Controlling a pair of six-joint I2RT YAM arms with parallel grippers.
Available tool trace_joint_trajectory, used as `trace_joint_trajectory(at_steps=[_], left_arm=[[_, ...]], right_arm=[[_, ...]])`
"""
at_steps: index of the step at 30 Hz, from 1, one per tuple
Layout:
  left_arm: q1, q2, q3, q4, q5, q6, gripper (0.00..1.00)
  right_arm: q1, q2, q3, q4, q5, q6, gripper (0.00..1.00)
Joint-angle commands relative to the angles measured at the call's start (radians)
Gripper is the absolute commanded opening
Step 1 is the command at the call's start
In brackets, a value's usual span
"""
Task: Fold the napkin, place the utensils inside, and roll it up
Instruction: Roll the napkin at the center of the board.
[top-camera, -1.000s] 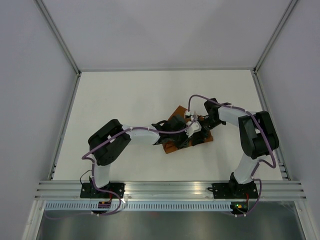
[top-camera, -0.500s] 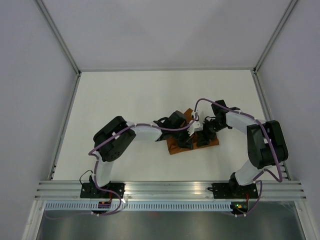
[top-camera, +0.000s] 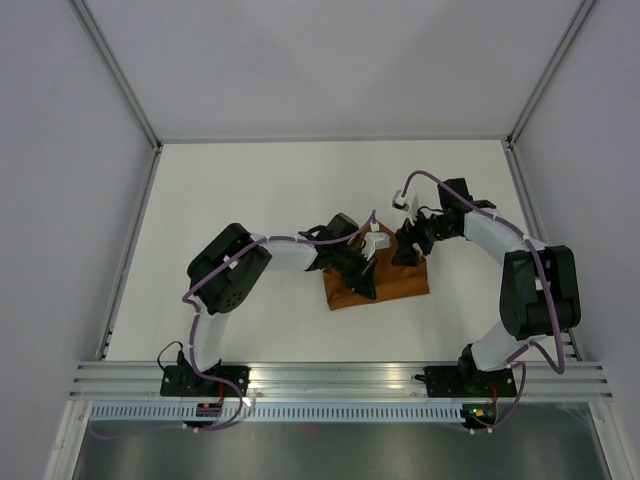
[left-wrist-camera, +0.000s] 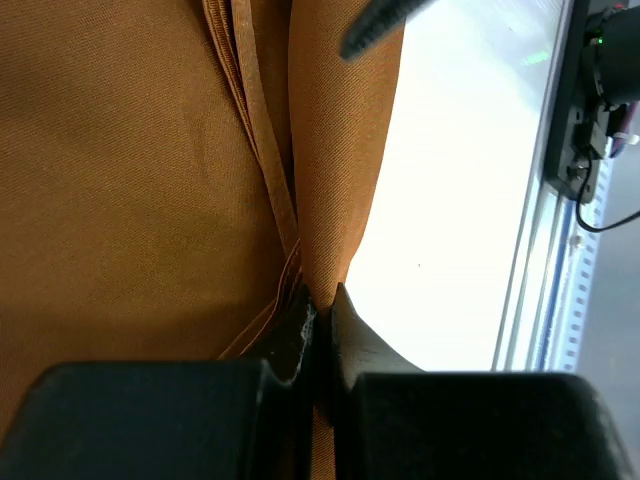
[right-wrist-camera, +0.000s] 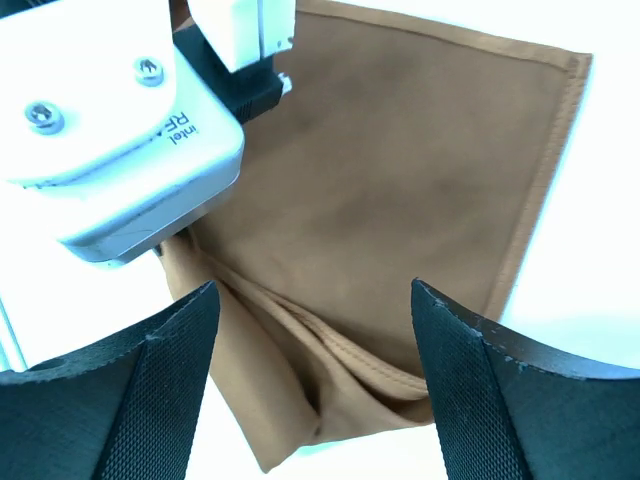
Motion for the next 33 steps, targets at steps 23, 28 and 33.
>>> trace_joint_trajectory(at_steps=[23,28,33], left_arm=[[0.046,0.223,0.203,-0.386,0.066,-0.096,0.02],[0.048,0.240,0.235,-0.412,0.069,-0.103,0.02],[0.049,0.257,0.261,-0.433,0.076,-0.105,0.02]], right_arm=[[0.206,-0.474,-0.479,0.219,0.125,-0.324,0.77],[0.252,-0.490,-0.520,0.275,0.171,-0.324,0.79],[0.293,-0.471,-0.549,0.338,0.208,-0.324,0.79]])
